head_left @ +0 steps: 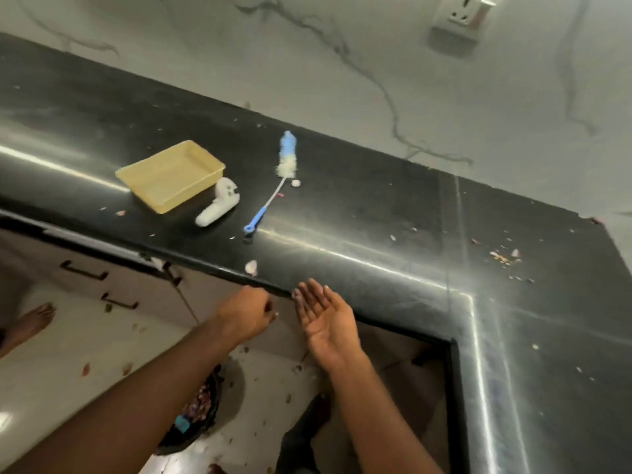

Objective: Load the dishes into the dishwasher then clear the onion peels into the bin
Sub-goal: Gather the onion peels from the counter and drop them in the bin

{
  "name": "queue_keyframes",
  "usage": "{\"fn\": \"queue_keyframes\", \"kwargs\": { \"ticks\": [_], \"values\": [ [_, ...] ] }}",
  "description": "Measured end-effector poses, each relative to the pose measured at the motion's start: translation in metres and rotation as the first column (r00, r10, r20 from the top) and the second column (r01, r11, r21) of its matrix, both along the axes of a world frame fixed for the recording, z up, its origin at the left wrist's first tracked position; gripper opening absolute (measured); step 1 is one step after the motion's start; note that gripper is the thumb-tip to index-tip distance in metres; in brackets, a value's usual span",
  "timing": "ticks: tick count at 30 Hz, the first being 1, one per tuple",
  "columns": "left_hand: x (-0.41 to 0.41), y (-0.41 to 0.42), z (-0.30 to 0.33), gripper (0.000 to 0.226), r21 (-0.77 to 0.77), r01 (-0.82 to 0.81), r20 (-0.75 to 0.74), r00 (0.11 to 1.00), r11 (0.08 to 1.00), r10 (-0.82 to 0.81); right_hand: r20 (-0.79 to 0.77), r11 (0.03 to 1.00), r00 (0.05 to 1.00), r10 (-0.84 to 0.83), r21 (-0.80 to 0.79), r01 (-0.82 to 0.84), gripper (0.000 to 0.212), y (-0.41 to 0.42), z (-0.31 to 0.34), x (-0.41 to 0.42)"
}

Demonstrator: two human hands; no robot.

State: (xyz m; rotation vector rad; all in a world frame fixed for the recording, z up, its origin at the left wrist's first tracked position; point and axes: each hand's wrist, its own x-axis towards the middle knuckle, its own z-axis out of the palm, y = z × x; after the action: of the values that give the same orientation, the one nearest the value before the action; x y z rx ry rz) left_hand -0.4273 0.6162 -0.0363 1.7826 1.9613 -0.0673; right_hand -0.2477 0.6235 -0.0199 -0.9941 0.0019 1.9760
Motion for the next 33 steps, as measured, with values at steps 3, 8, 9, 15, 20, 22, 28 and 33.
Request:
{"fn": "queue_keyframes", "kwargs": {
  "ticks": [3,8,9,15,20,22,28,33],
  "values": [
    [0.046,0.036,0.025,0.025,0.161,0.09,0.15,0.982,0.983,-0.114,-0.007,0.983,0.983,-0.181,0.04,0.181,0.041,0.02,0.012,0.049],
    [0.106,0.097,0.049,0.019,0.196,0.201,0.272,0.929,0.96,-0.25,0.042,0.926,0.93,-0.365,0.115,0.358,0.063,0.059,0.03,0.139],
    [0.118,0.111,0.052,0.019,0.19,0.222,0.28,0.921,0.956,-0.27,0.032,0.908,0.914,-0.406,0.125,0.399,0.063,0.069,0.033,0.159],
    [0.185,0.177,0.062,0.017,0.192,0.348,0.248,0.887,0.918,-0.389,0.057,0.823,0.83,-0.555,0.181,0.538,0.053,0.119,0.036,0.261],
    [0.244,0.217,0.062,0.016,0.196,0.404,0.296,0.844,0.894,-0.447,0.179,0.788,0.774,-0.608,0.253,0.561,0.052,0.152,0.038,0.32],
    [0.266,0.229,0.062,0.016,0.205,0.417,0.313,0.829,0.886,-0.463,0.198,0.767,0.748,-0.634,0.284,0.575,0.05,0.167,0.038,0.34],
    [0.312,0.258,0.06,0.013,0.195,0.483,0.314,0.793,0.853,-0.521,0.437,0.799,0.669,-0.601,0.335,0.499,0.043,0.194,0.038,0.391],
    [0.345,0.284,0.06,0.016,0.2,0.566,0.287,0.747,0.8,-0.6,0.713,0.886,0.529,-0.46,0.405,0.225,0.042,0.205,0.039,0.422]
  ]
}}
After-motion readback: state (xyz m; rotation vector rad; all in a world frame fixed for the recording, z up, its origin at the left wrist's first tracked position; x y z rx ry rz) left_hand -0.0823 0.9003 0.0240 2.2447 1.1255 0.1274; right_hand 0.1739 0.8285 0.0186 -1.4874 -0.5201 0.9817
